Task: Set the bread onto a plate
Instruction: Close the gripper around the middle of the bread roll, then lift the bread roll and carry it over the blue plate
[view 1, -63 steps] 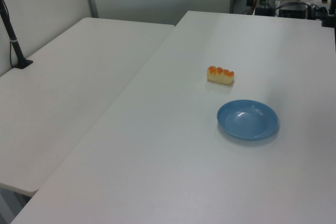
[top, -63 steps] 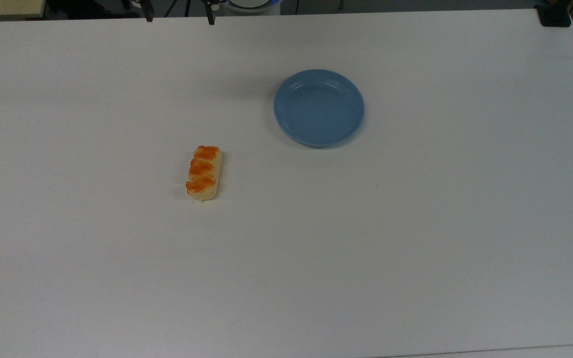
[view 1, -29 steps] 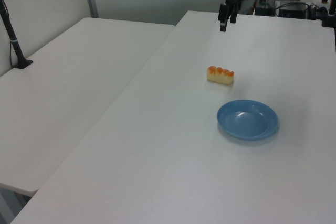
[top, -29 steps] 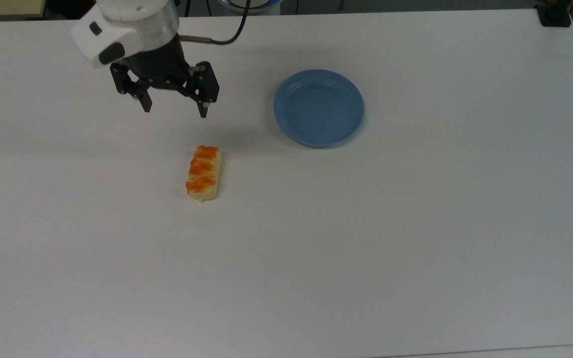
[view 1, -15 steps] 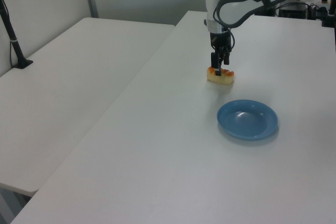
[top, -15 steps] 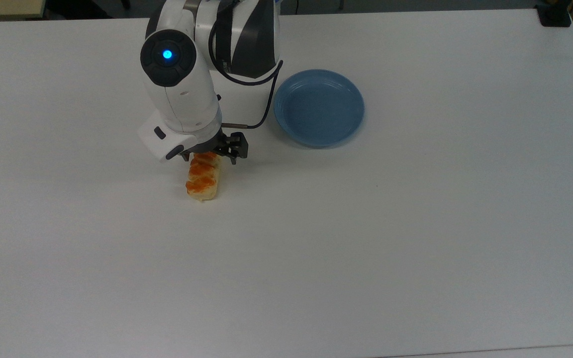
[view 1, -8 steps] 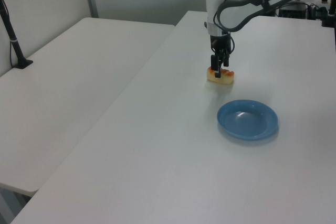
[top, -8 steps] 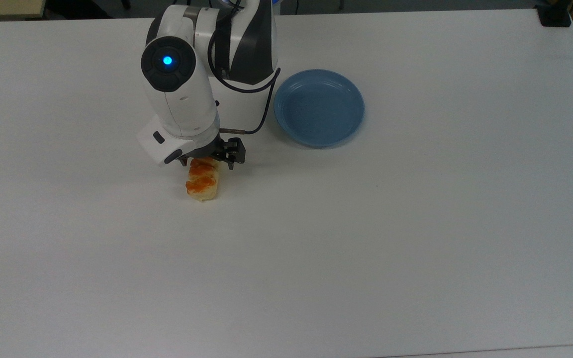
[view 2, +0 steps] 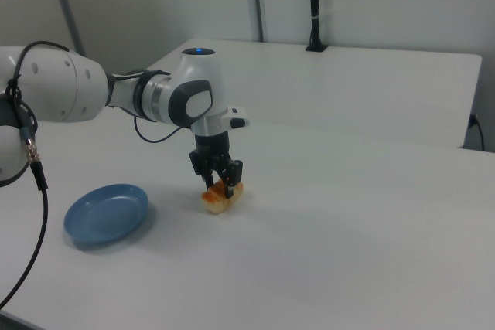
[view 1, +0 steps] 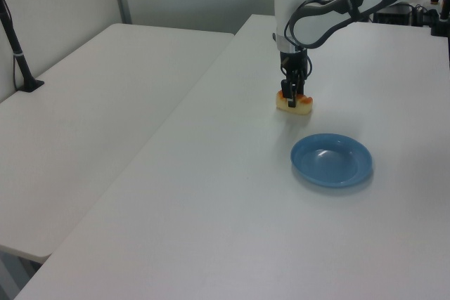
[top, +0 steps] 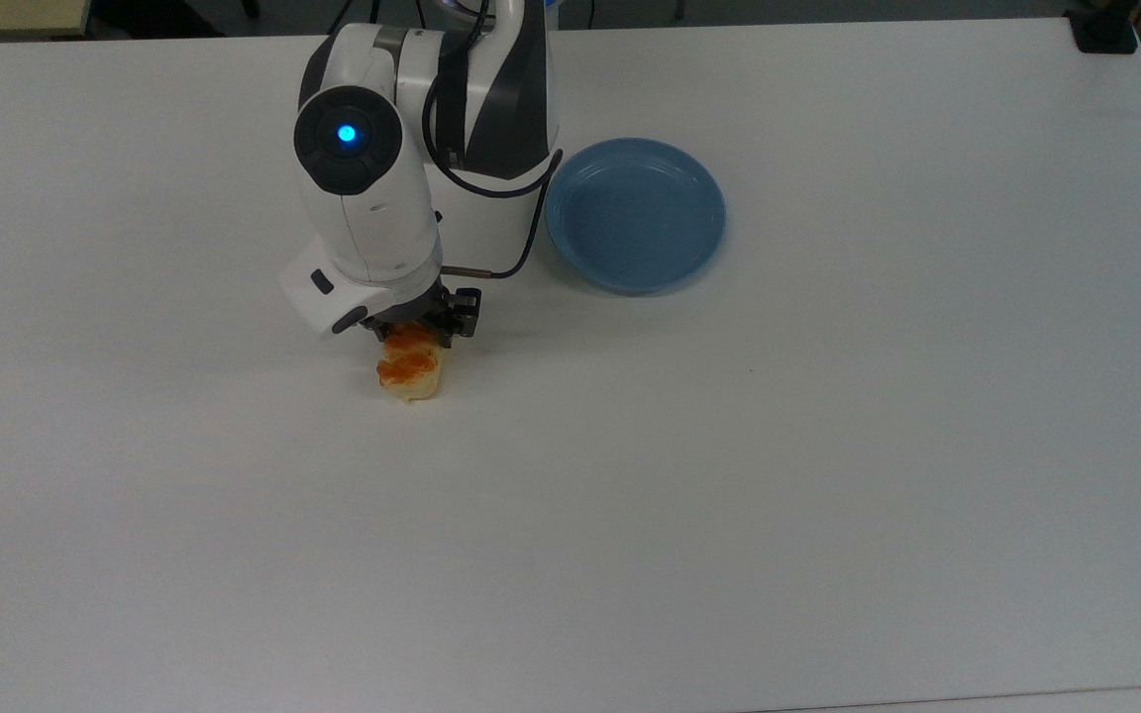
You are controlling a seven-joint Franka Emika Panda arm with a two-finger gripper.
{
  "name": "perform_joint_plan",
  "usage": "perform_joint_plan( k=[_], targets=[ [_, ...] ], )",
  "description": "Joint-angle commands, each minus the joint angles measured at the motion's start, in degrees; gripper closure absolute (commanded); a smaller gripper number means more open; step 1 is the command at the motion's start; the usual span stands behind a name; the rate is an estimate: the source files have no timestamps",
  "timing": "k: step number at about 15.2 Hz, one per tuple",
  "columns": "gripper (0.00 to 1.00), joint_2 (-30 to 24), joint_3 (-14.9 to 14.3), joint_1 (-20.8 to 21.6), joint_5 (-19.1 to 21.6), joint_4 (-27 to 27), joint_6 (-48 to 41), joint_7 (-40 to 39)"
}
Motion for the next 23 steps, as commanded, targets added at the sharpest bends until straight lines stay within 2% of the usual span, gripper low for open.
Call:
perform_joint_plan(
  k=[1, 5, 7, 15, 20, 23],
  targets=[
    [0.43, -0.8, -0.2, 0.8, -1.2, -1.5, 1.4, 1.6],
    [0.45, -3.8, -0.2, 0.5, -1.2, -1.2, -2.2, 0.9],
    [0.55, -5.5, -0.2, 0.3, -1.1, -1.1, -4.4, -0.4],
    [0.58, -10.8, -0.1, 1.3, -0.8, -1.5, -9.1, -0.5],
    [0.58, -14.5, 0.4, 6.2, -0.5, -4.0, -13.5, 0.9],
    [0.58, -17.3, 2.3, 8.3, -0.5, -7.6, -14.7, 3.2]
  ],
)
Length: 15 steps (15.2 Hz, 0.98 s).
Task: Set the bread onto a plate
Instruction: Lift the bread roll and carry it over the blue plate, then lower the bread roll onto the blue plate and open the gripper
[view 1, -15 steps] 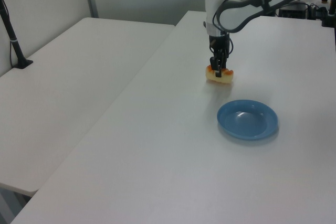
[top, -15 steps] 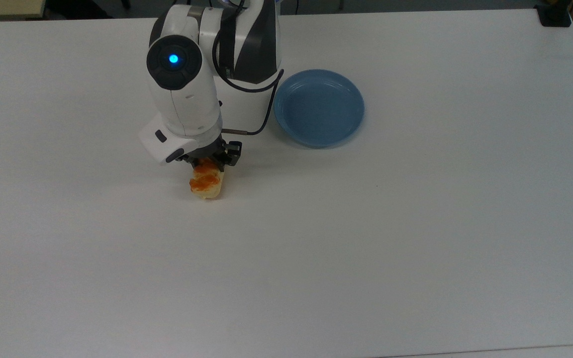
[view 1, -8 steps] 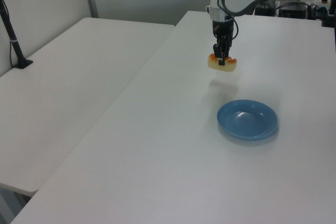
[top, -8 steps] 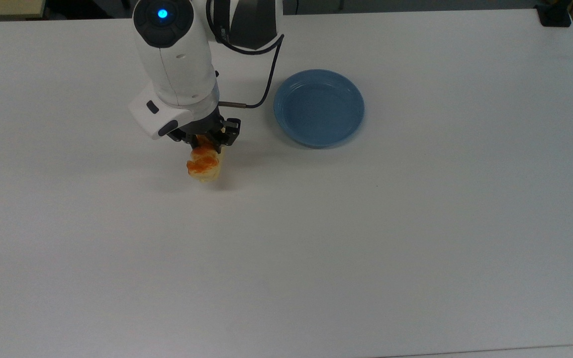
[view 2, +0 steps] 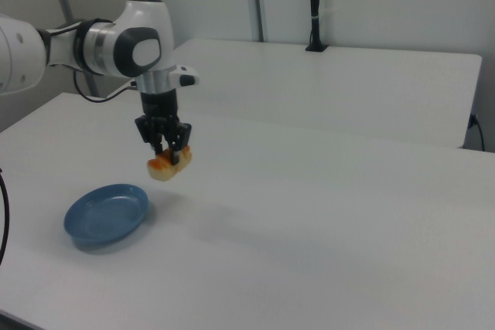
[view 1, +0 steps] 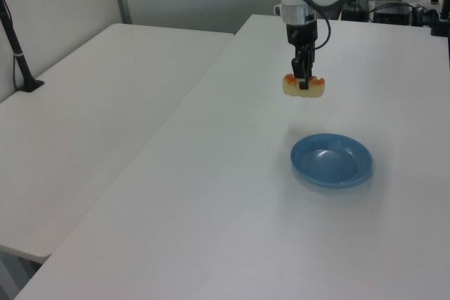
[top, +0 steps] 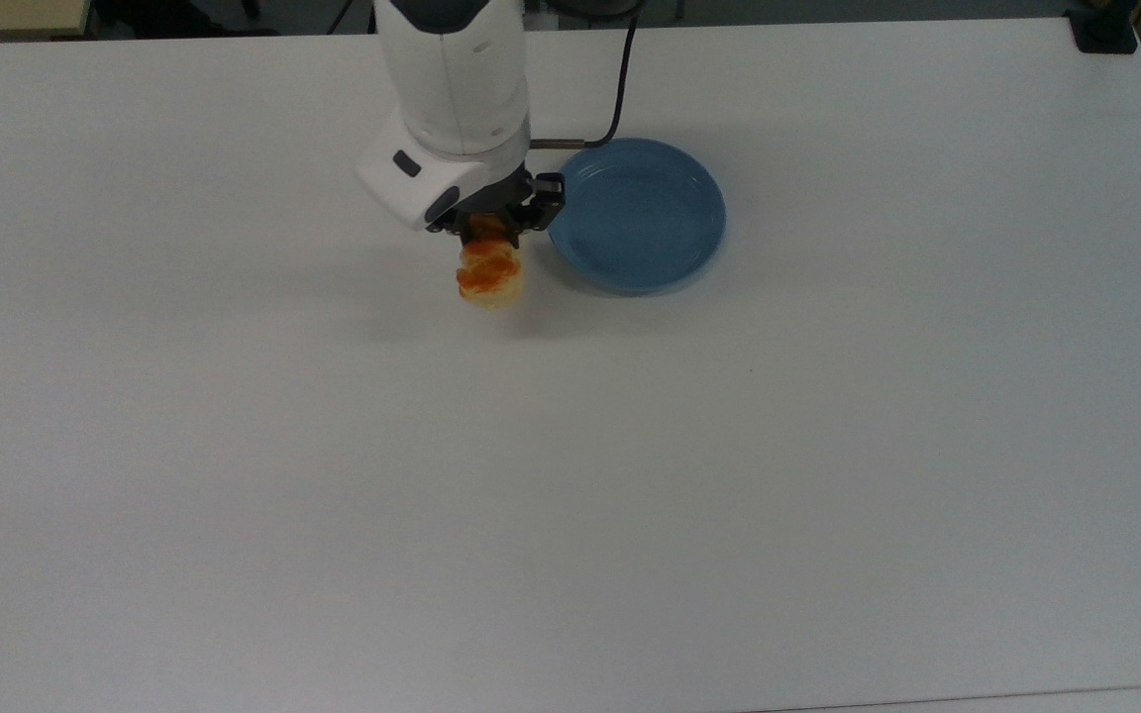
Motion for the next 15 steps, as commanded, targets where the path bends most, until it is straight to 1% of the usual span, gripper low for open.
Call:
perform_joint_plan(
  k=[1, 3, 6, 12, 15],
  targets=[
    [0.58, -6.7, 2.6, 2.5, -0.4, -9.1, -0.2, 3.6],
    [0.58, -8.4, 4.2, 3.2, -0.4, -11.8, 0.1, 4.6],
    [0.58, -9.1, 6.6, 3.8, -0.4, -14.3, 0.4, 6.7],
    [0.58, -9.4, 12.6, 4.0, -1.1, -20.3, 7.2, 13.5],
    [0.56, -9.3, 12.8, 4.7, -1.3, -20.5, 7.2, 14.5]
  ],
)
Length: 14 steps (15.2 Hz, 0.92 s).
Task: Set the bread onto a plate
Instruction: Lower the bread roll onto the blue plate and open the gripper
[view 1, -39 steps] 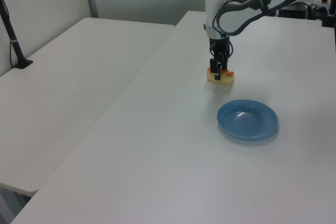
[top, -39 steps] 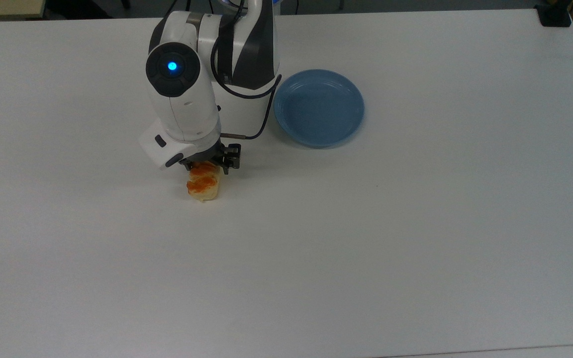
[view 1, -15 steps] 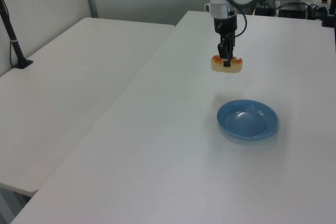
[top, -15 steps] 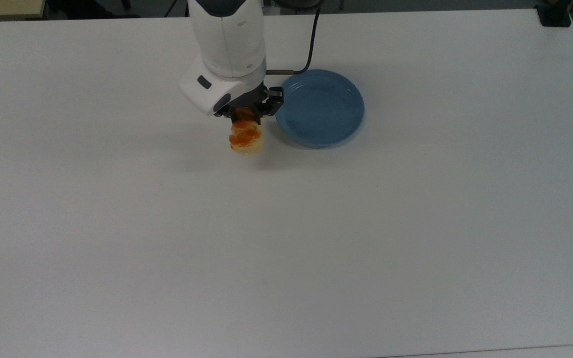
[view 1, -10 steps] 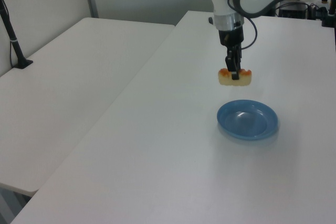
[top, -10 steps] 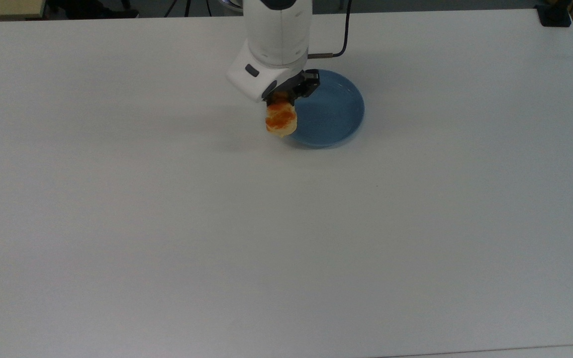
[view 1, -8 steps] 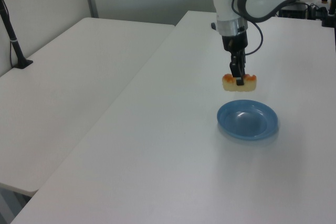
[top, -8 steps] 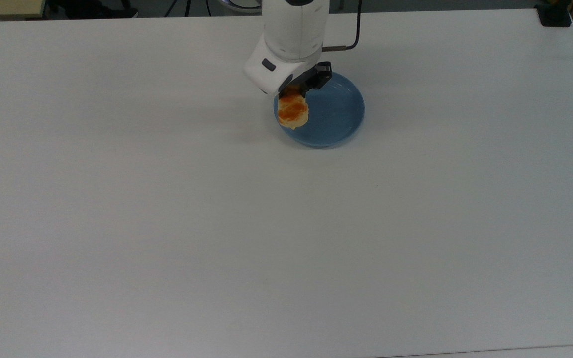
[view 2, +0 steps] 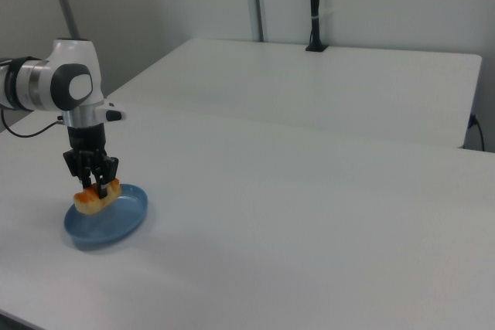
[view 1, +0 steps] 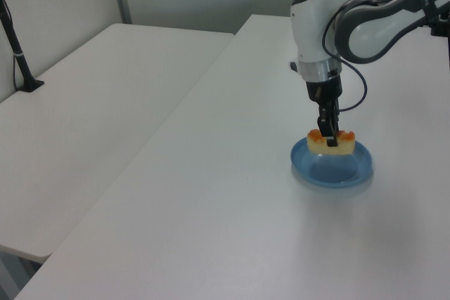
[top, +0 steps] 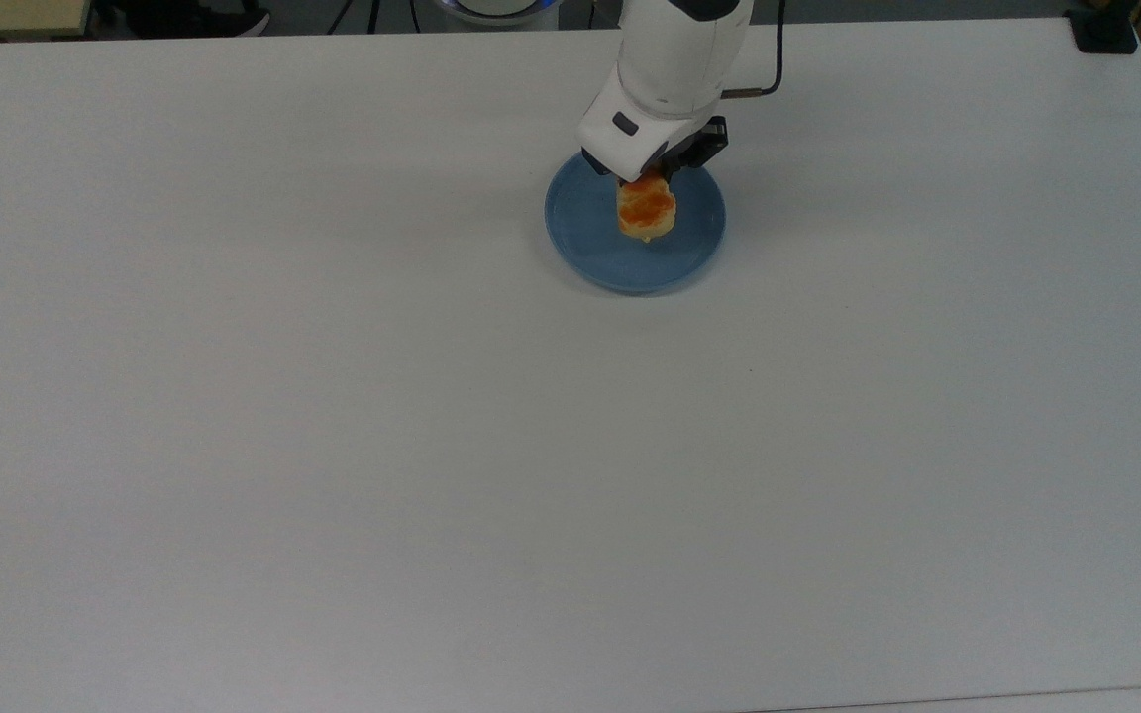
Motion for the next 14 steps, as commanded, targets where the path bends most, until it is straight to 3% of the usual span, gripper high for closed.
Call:
perform_joint_plan(
  k=[1, 5, 9, 11, 14],
  targets=[
    [0.49, -1.8, 0.0, 1.1, -1.2, -2.6, 1.5, 2.5],
    [0.01, 0.2, 0.0, 1.4, -1.5, -2.6, 1.8, 4.4],
    [0.00, -0.1, 0.0, 1.4, -2.6, -2.4, 0.8, 4.4],
    [0.00, -2.6, -0.1, 0.5, -3.2, -0.1, -4.3, 4.4],
    [0.00, -5.8, -0.1, -4.1, -3.9, 2.6, -6.3, 4.1]
  ],
)
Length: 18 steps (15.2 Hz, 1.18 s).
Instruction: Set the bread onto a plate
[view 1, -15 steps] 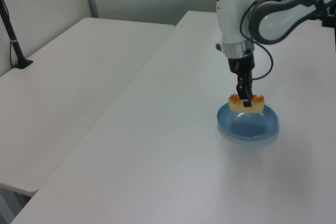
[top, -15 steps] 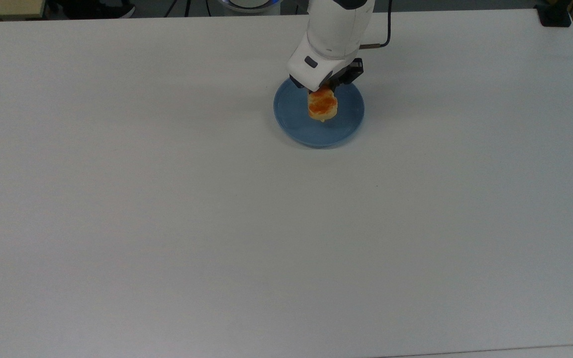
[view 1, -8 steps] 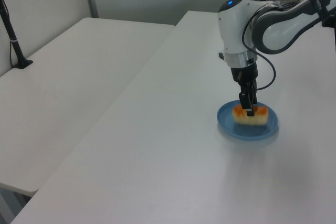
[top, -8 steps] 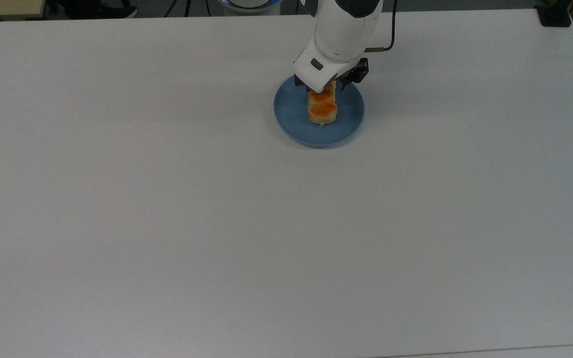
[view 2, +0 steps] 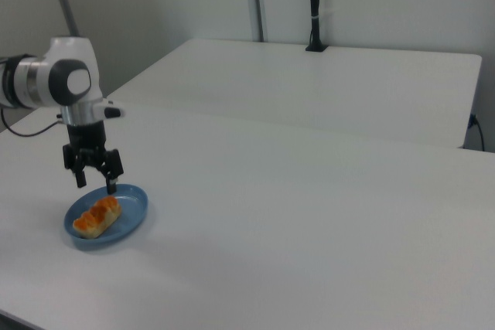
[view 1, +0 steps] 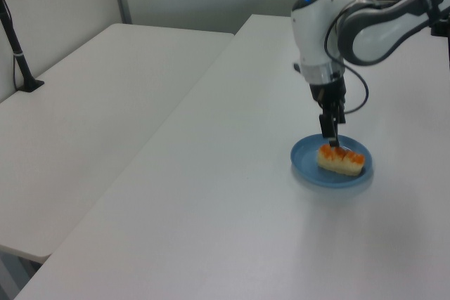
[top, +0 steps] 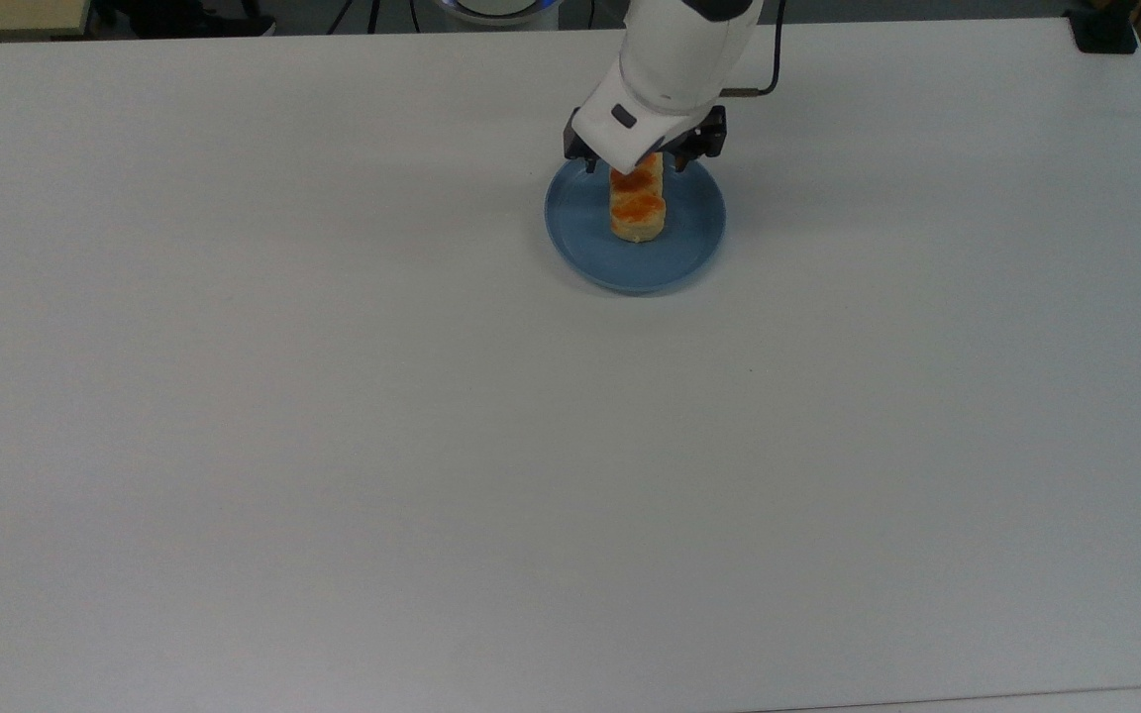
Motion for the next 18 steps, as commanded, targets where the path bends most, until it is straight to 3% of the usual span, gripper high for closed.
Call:
perform_joint_plan(
  k=[1, 6, 9, 13, 18],
  targets=[
    [0.00, -5.1, -0.3, -5.7, -0.9, 4.9, -4.4, 0.1],
    [0.00, -3.7, -2.1, -11.3, -0.5, 13.1, -6.8, -5.0],
    [0.00, -3.9, -7.9, -11.3, 0.1, 16.9, -7.0, -10.5],
    [0.00, -4.1, -12.8, -11.3, 3.4, 21.0, -8.9, -12.2],
    [0.00, -3.9, -14.0, -11.3, 4.1, 21.6, -9.5, -17.3]
  ],
)
